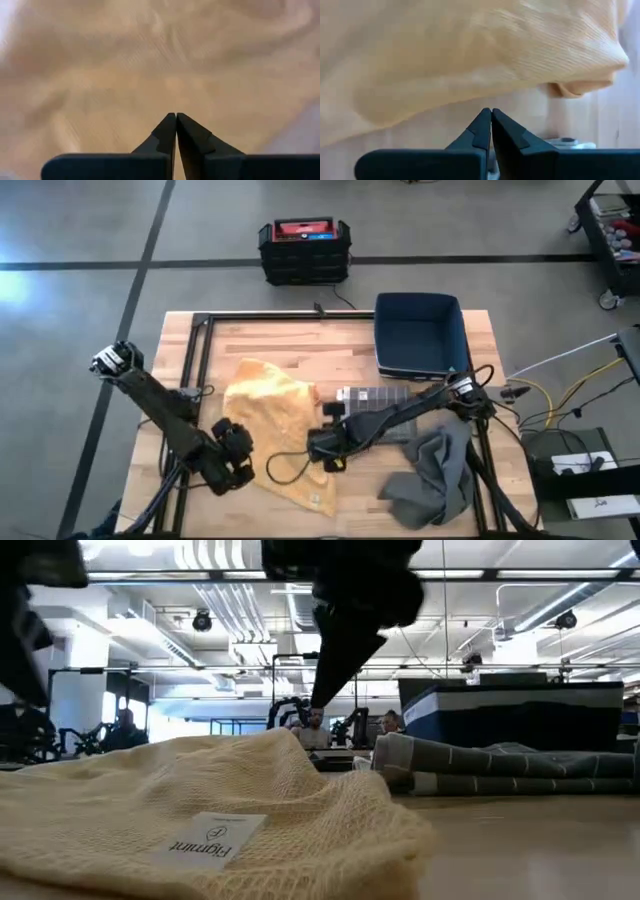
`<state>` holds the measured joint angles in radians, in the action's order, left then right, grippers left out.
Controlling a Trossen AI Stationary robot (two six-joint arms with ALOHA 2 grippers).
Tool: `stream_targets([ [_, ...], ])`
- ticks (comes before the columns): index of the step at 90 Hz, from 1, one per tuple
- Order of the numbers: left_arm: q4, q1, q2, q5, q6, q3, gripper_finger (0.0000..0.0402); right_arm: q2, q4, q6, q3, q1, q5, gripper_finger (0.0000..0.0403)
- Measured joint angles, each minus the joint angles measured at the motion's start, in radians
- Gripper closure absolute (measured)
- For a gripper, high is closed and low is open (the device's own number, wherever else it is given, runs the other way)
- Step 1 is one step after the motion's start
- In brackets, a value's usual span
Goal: Fold towel
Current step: Fold the yellow kitchen towel
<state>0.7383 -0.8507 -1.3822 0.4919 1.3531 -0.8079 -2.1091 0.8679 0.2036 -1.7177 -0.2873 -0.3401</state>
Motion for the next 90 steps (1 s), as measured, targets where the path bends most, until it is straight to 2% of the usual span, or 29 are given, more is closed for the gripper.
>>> stream_targets([
  [9,-0.086,-0.025,-0.047,-0.04,0.032,0.05,0.0401,-0.025,-0.101,0.014,0.07,0.023,0.01,0.0403],
  [23,-0.131,-0.011,-0.138,-0.033,0.036,0.123,0.0401,-0.032,-0.285,0.068,0.142,0.006,0.122,0.0403],
  [41,-0.047,0.055,-0.169,0.098,0.036,0.187,0.0401,-0.056,-0.34,0.177,0.153,-0.075,0.185,0.0403],
  [56,0.009,0.119,-0.137,0.241,-0.016,0.215,0.0402,-0.09,-0.55,0.213,0.152,-0.138,0.243,0.0403],
  [65,0.025,0.158,-0.128,0.262,-0.094,0.221,0.0402,-0.095,-0.654,0.165,0.151,-0.147,0.244,0.0403],
  [72,0.075,0.159,-0.094,0.264,-0.14,0.172,0.0402,-0.077,-0.582,0.102,0.127,-0.14,0.24,0.0403],
  [80,0.089,0.137,-0.05,0.274,-0.171,0.088,0.0402,-0.039,-0.387,0.032,0.09,-0.119,0.198,0.0403],
  [84,0.081,0.124,-0.028,0.274,-0.196,0.048,0.0402,-0.014,-0.291,0.004,0.07,-0.104,0.138,0.0403],
  [90,0.019,0.106,-0.008,0.274,-0.222,-0.002,0.0401,0.022,-0.148,-0.034,0.041,-0.073,-0.007,0.0403],
])
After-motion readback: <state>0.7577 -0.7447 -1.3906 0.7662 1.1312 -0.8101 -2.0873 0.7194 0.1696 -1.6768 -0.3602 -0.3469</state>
